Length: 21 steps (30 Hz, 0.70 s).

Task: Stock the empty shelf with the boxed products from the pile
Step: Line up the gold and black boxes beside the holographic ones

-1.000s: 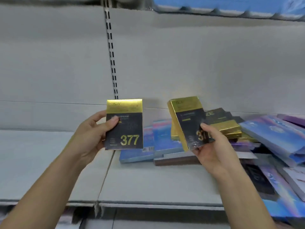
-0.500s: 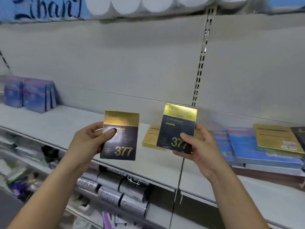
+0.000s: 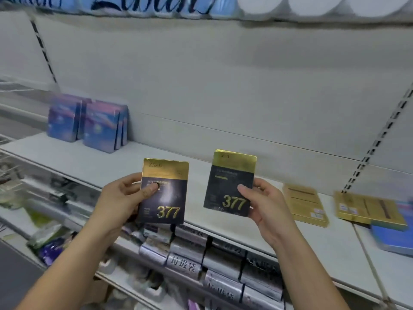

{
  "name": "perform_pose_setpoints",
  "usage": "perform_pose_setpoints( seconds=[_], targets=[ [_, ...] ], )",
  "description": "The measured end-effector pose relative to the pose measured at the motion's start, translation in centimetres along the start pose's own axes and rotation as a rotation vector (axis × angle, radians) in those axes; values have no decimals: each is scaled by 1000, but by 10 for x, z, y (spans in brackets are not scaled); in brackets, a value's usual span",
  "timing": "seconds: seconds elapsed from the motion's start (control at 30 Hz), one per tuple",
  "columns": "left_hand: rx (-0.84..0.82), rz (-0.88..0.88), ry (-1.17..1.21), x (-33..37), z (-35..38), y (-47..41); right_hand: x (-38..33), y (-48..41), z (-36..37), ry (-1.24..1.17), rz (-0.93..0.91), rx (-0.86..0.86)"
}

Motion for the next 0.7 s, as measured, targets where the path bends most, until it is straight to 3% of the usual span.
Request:
perform_pose_setpoints(
  seconds=[0.7],
  targets=[
    [-126,6,-18,-75,-108,-233,-24,-183,173,114,-87,140]
  ],
)
Point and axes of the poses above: each hand's wrist, its own y-axis away from the middle knuckle, its own z-axis out of the palm, x = y × z, the point moved 9 cm from there along -y, towards the middle knuckle, and after that the axes turned 15 degrees about z, right-handed, at the moved point
